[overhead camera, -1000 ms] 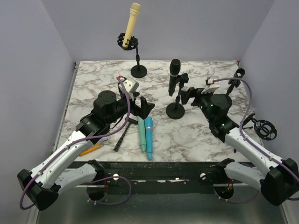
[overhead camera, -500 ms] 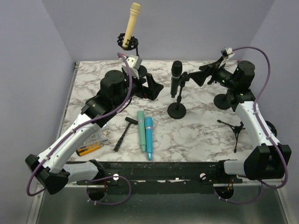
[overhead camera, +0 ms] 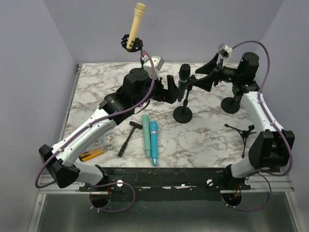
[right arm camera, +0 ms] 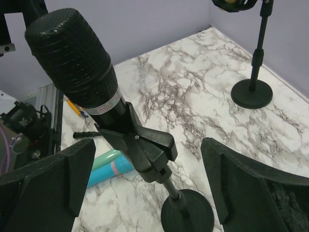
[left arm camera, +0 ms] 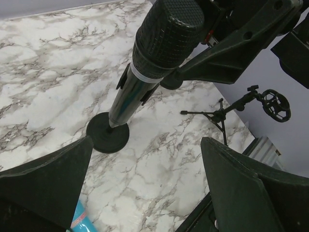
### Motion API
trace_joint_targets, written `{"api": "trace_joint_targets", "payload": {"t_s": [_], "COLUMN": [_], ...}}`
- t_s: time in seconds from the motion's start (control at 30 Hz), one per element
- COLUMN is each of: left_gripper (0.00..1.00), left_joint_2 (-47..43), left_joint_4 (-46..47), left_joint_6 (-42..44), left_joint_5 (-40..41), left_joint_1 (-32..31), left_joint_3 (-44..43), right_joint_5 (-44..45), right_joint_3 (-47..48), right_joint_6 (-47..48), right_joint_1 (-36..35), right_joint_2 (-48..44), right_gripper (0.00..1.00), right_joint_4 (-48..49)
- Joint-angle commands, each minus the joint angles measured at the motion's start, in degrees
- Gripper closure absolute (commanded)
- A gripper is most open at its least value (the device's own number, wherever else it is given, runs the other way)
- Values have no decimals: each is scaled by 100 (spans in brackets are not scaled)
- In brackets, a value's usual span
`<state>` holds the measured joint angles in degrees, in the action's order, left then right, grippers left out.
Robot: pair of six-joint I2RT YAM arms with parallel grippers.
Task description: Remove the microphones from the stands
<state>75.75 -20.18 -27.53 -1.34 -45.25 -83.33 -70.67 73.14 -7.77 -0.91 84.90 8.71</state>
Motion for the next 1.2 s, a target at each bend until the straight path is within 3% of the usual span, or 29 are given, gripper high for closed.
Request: {"api": "trace_joint_targets", "payload": {"t_s": [0.0, 0.3, 0.4, 0.6, 0.67, 0.8, 0.93, 1.0, 1.17], "left_gripper": [2, 2, 2, 2, 3, 16, 45, 54, 67], "left_joint_2": [365, 1467, 1794, 2282, 2318, 2314, 2250, 2206, 2153], "left_joint_4": [-310, -1161, -1325, -1392, -1172, -746, -612, -583, -826], "left_joint_6": [79, 362, 388, 467, 670, 1117, 1770, 2104, 2955], "left_joint_5": [381, 946, 1247, 1507, 1333, 867, 498, 161, -746], "left_joint_1": [-115, -243, -304, -311, -309, -309, -292, -249, -68], "left_joint_3": [-526, -2226, -2640, -3193, -3128, -2923, -2787, -2750, -2903], "right_joint_5": [-783, -1282, -1331, -961, -747, -412, -137, -80, 118], "right_joint_3": [410, 540, 299, -141, -244, -345, -337, -297, -370], "right_joint_6": [351, 190, -563, -1011, -888, -427, -110, -16, 321], "right_joint_1": [47, -57, -179, -312, -314, -319, -314, -314, -321], "right_joint_2": [388, 633, 617, 399, 267, -20, -175, -193, -297], "right_gripper": [1, 3, 5, 12, 21, 22, 8, 4, 0], "right_joint_4": [-208, 51, 973, 1571, 1367, 747, 262, 103, -113]}}
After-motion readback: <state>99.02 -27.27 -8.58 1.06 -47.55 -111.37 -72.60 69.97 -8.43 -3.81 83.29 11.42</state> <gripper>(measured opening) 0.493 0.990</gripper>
